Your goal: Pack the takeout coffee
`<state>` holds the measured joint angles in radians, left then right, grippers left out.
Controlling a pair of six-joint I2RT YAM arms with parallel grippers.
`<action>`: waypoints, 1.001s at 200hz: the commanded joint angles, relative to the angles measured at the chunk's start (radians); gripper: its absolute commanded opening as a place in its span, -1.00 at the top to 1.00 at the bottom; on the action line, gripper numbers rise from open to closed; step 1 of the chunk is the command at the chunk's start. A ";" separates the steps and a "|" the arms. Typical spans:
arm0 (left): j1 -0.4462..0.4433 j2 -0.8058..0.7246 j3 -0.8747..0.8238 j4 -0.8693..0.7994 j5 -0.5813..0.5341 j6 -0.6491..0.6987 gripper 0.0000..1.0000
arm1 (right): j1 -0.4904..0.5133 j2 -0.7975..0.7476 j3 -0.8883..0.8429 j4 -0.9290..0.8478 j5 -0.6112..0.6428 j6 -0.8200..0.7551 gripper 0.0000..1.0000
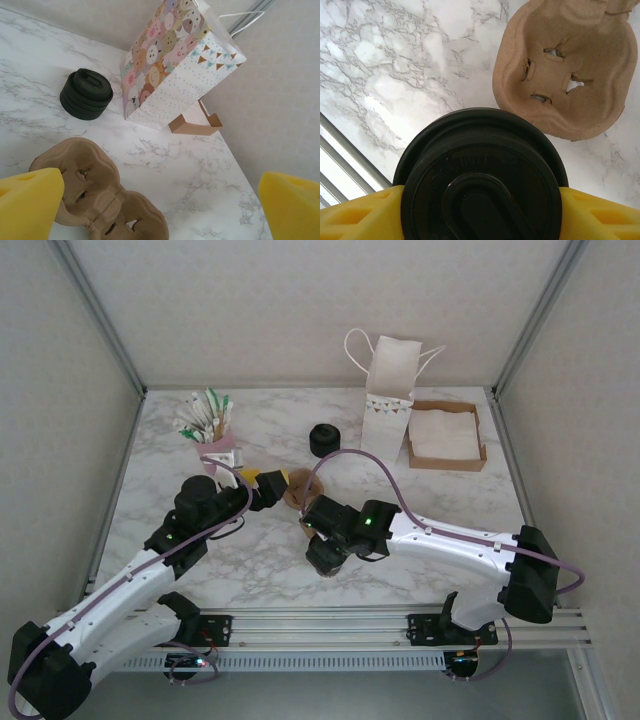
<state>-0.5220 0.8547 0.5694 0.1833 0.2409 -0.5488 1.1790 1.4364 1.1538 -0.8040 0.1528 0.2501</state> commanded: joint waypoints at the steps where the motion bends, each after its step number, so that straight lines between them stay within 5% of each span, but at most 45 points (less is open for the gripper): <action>1: -0.007 0.008 -0.023 0.012 0.001 0.007 -0.99 | 0.016 -0.006 -0.015 0.013 -0.019 0.013 -0.42; 200: -0.007 0.003 -0.026 0.004 0.003 0.005 -0.99 | 0.031 -0.033 0.009 -0.067 0.109 0.071 -0.42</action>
<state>-0.5220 0.8677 0.5529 0.1818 0.2417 -0.5491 1.1988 1.4319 1.1484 -0.8398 0.2226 0.2962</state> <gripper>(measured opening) 0.995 0.713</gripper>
